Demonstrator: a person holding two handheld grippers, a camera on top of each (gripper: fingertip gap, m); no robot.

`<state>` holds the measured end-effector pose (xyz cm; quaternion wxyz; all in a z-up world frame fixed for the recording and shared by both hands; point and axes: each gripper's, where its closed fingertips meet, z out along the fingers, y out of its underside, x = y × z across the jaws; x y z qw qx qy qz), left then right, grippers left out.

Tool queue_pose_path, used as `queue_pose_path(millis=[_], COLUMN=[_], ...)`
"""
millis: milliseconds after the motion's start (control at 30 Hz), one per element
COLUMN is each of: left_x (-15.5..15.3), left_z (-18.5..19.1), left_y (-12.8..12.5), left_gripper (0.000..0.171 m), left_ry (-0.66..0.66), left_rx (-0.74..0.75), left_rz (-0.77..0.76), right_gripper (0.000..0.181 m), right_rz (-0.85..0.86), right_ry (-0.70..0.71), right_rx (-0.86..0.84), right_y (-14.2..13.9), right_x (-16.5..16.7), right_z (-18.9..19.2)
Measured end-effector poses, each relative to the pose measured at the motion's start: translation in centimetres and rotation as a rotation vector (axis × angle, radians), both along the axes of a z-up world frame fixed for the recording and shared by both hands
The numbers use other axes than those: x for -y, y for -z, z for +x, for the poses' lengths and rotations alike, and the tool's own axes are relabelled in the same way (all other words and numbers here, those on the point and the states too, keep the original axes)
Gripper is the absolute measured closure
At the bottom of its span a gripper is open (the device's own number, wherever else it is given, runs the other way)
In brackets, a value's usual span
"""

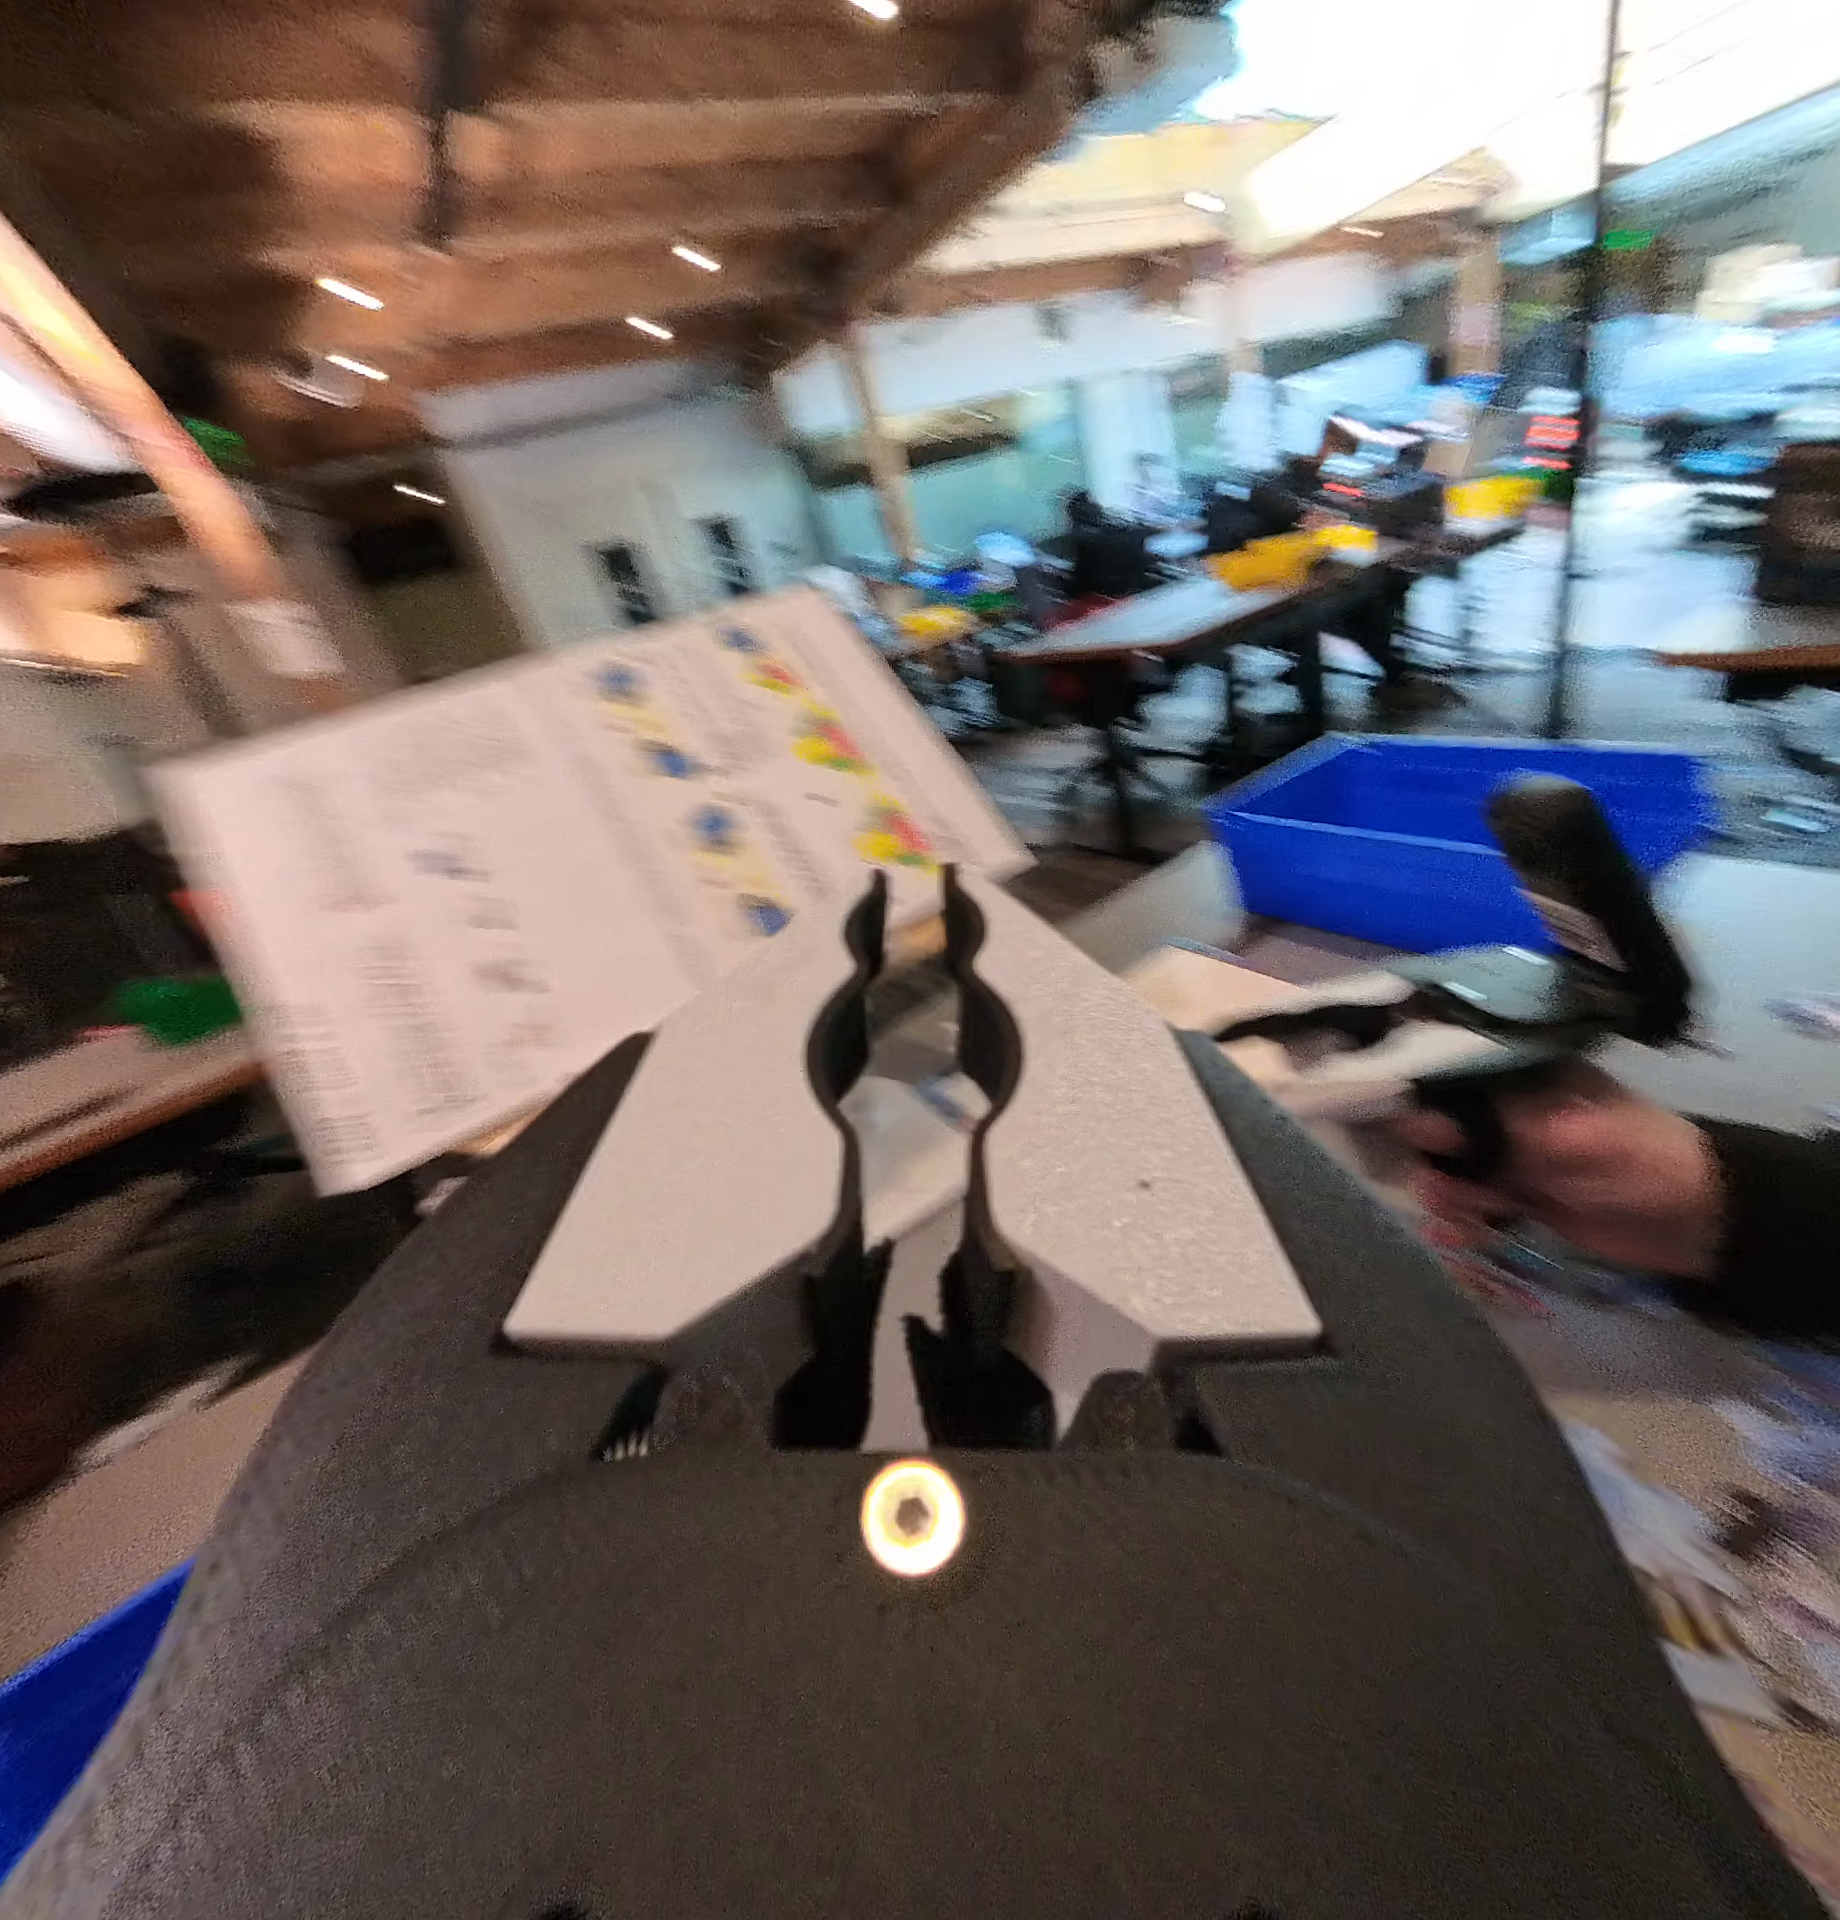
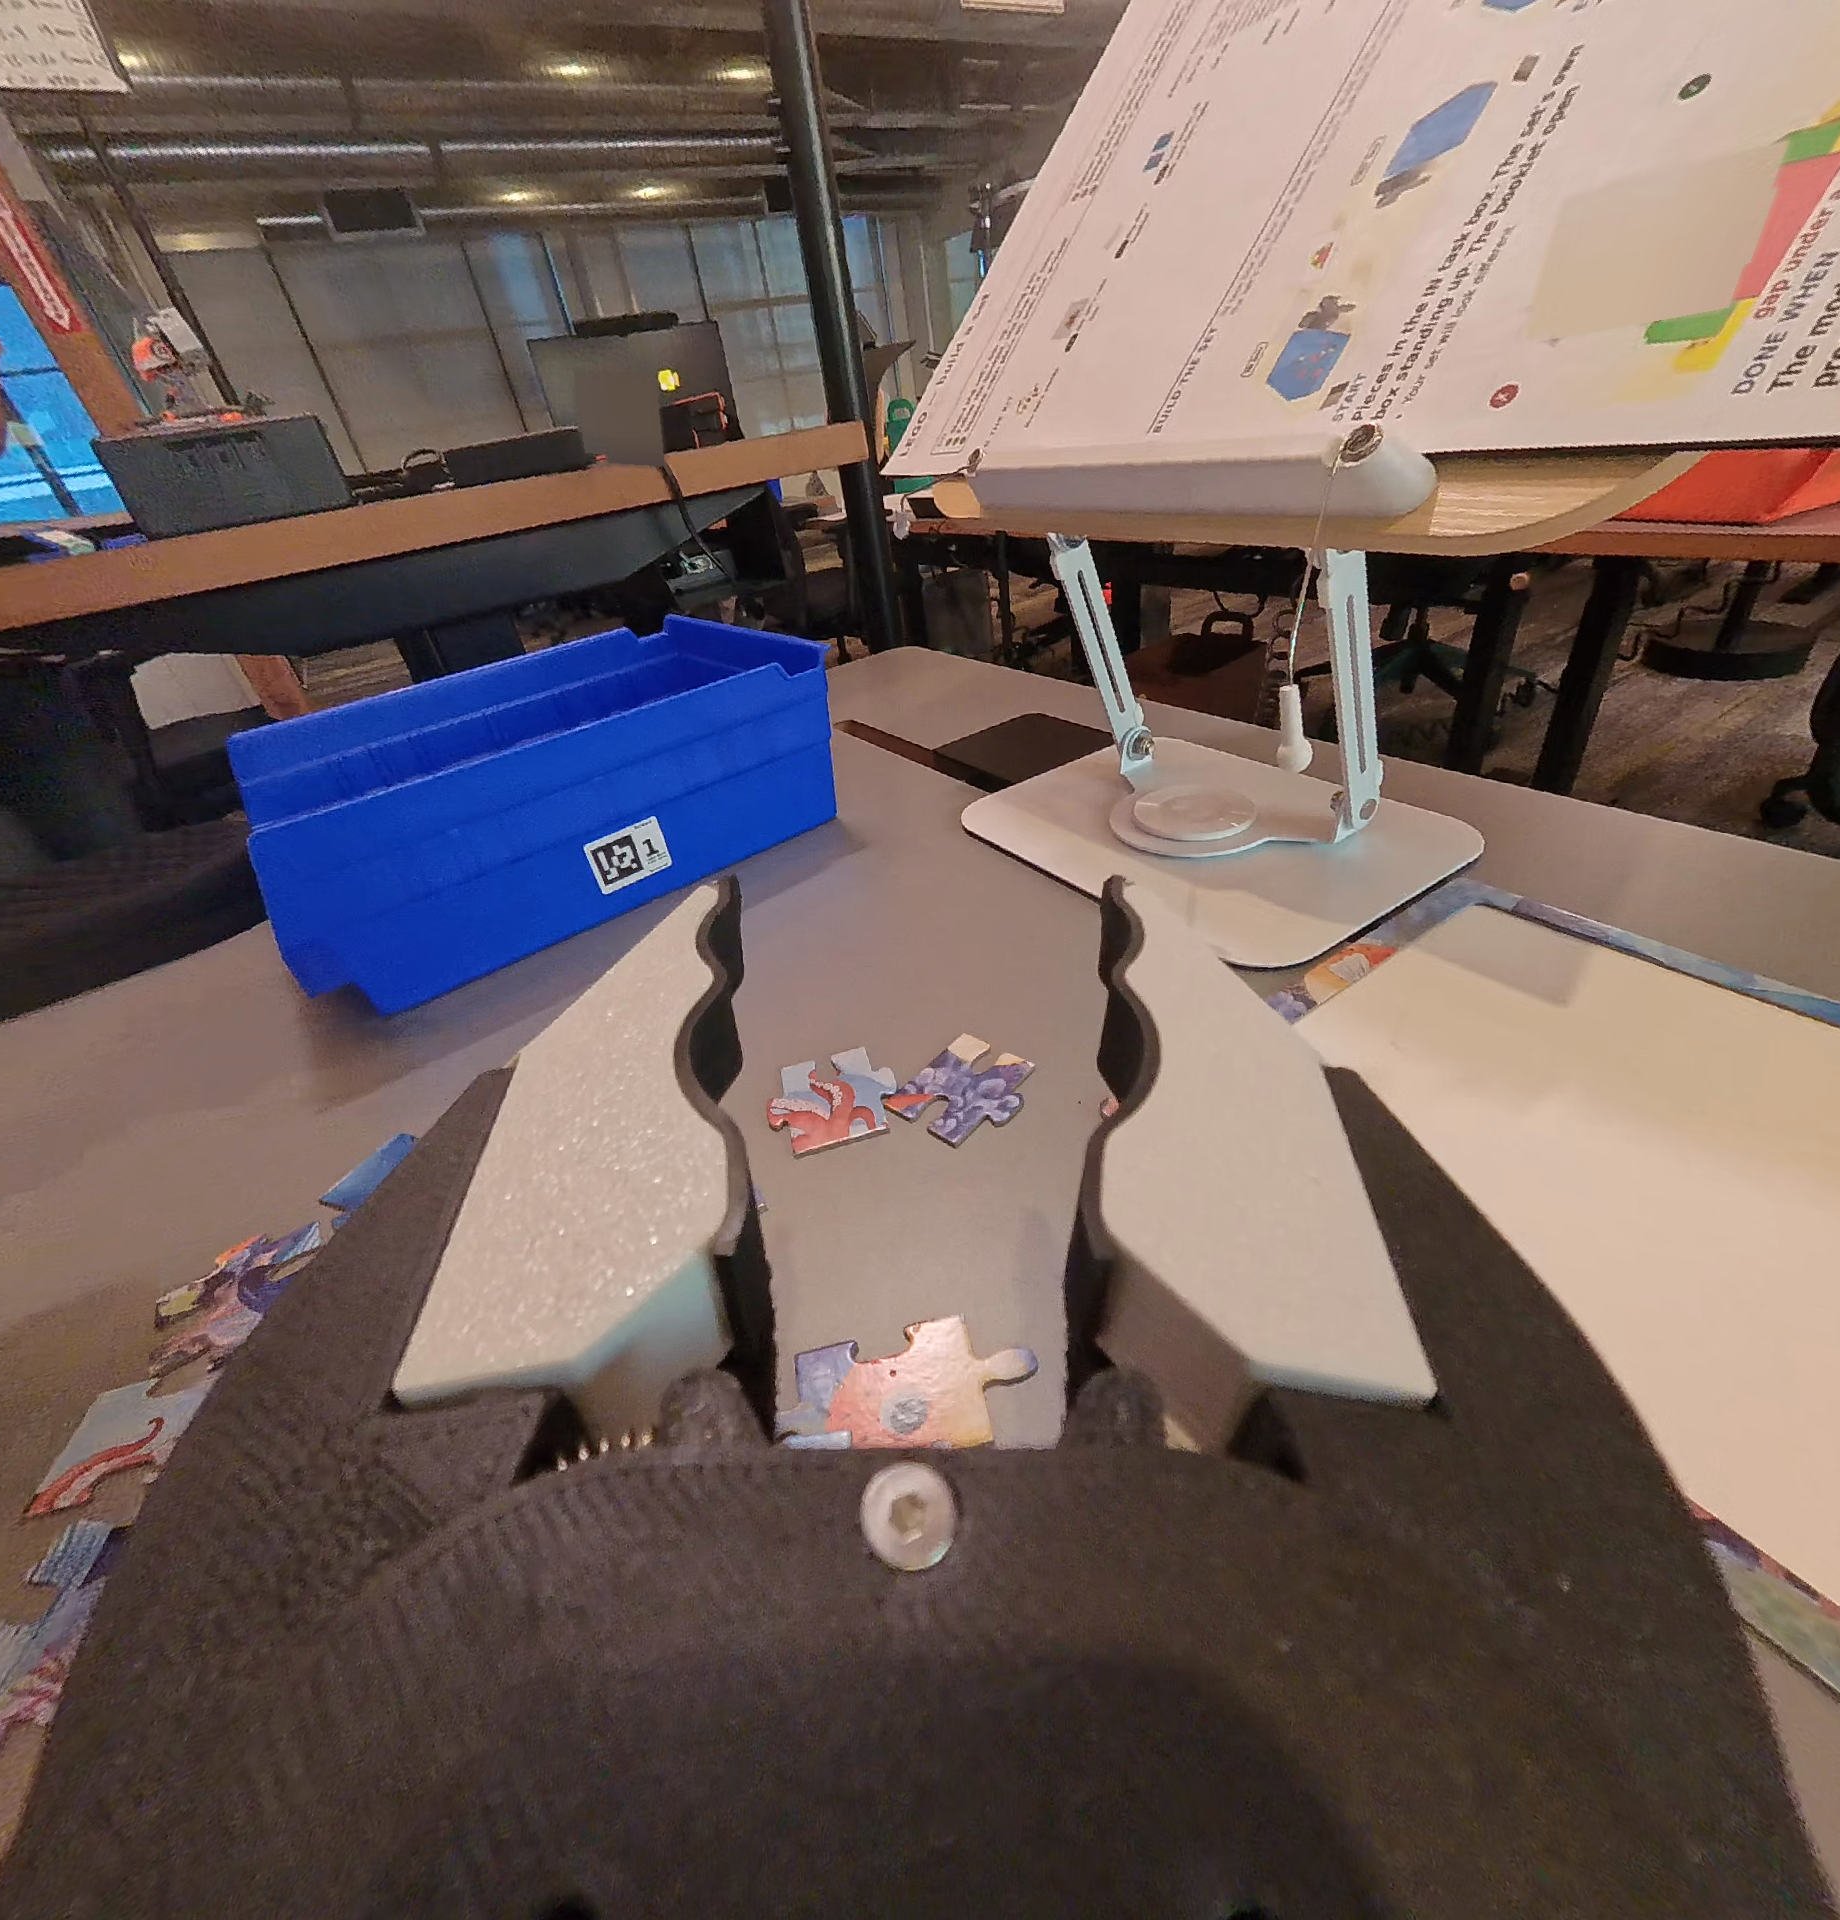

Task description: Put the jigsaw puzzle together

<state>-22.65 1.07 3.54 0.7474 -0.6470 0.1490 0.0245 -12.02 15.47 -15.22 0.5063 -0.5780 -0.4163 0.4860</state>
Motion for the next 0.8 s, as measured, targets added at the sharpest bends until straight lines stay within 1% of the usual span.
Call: queue_pose_path(millis=[33, 67, 100, 133, 167, 200, 233, 267, 333, 367, 400, 433, 467, 500, 567, 633, 700, 800], left_x=[1.8, 3.6, 5.9, 8.6, 11.7, 15.3, 19.0, 22.6, 28.9, 31.2, 32.9, 33.9, 34.3, 34.2, 32.6, 30.0, 25.2, 17.4], left_z=[-3.0, -6.6, -10.5, -14.4, -18.6, -23.0, -26.6, -29.2, -33.2, -34.4, -35.1, -35.6, -35.7, -35.4, -34.4, -33.3, -30.8, -25.7], left_y=[-2.1, -3.6, -4.9, -6.3, -7.2, -7.5, -7.5, -7.6, -6.6, -6.2, -5.9, -5.2, -4.7, -4.6, -4.0, -3.4, -2.3, -1.2], left_gripper=[0.142, 0.130, 0.126, 0.116, 0.090, 0.065, 0.051, 0.043, 0.027, 0.026, 0.025, 0.020, 0.013, 0.013, 0.013, 0.014, 0.018, 0.022], left_ry=[-0.105, -0.240, -0.391, -0.548, -0.735, -0.931, -1.097, -1.207, -1.356, -1.389, -1.415, -1.430, -1.447, -1.451, -1.416, -1.345, -1.197, -0.997], left_rx=[0.003, -0.010, -0.046, -0.087, -0.106, -0.105, -0.090, -0.069, 0.060, 0.108, 0.132, 0.159, 0.162, 0.140, 0.109, 0.106, 0.109, 0.042], left_rz=[0.043, 0.045, 0.053, 0.078, 0.072, 0.034, 0.003, 0.016, 0.021, 0.038, 0.060, 0.040, 0.020, 0.027, 0.013, 0.024, 0.000, -0.040], right_gripper=[0.114, 0.114, 0.114, 0.114, 0.115, 0.115, 0.115, 0.115, 0.115, 0.115, 0.115, 0.115, 0.115, 0.115, 0.115, 0.115, 0.115, 0.115], right_rz=[-0.001, -0.004, -0.010, -0.014, -0.015, -0.013, -0.013, -0.016, -0.022, -0.018, -0.007, 0.007, 0.016, 0.019, 0.014, 0.013, 0.018, 0.019], right_ry=[0.007, 0.013, 0.013, 0.013, 0.017, 0.021, 0.026, 0.028, 0.018, 0.013, 0.011, 0.010, 0.010, 0.009, 0.004, -0.001, -0.001, -0.003], right_rx=[0.005, 0.011, 0.016, 0.021, 0.027, 0.033, 0.039, 0.044, 0.052, 0.061, 0.073, 0.082, 0.088, 0.090, 0.086, 0.094, 0.096, 0.104], right_y=[0.1, 0.3, 0.5, 0.7, 0.9, 1.0, 1.1, 1.2, 1.5, 1.7, 1.8, 1.9, 1.9, 1.9, 1.8, 1.9, 1.9, 2.1], right_x=[-0.1, -0.3, -0.4, -0.4, -0.5, -0.6, -0.7, -0.7, -0.4, -0.2, 0.0, 0.2, 0.3, 0.3, 0.5, 0.7, 0.7, 0.7], right_z=[0.0, 0.0, -0.1, -0.1, -0.1, -0.1, -0.1, -0.2, -0.6, -0.7, -0.9, -1.0, -1.0, -1.1, -1.1, -1.2, -1.2, -1.3])
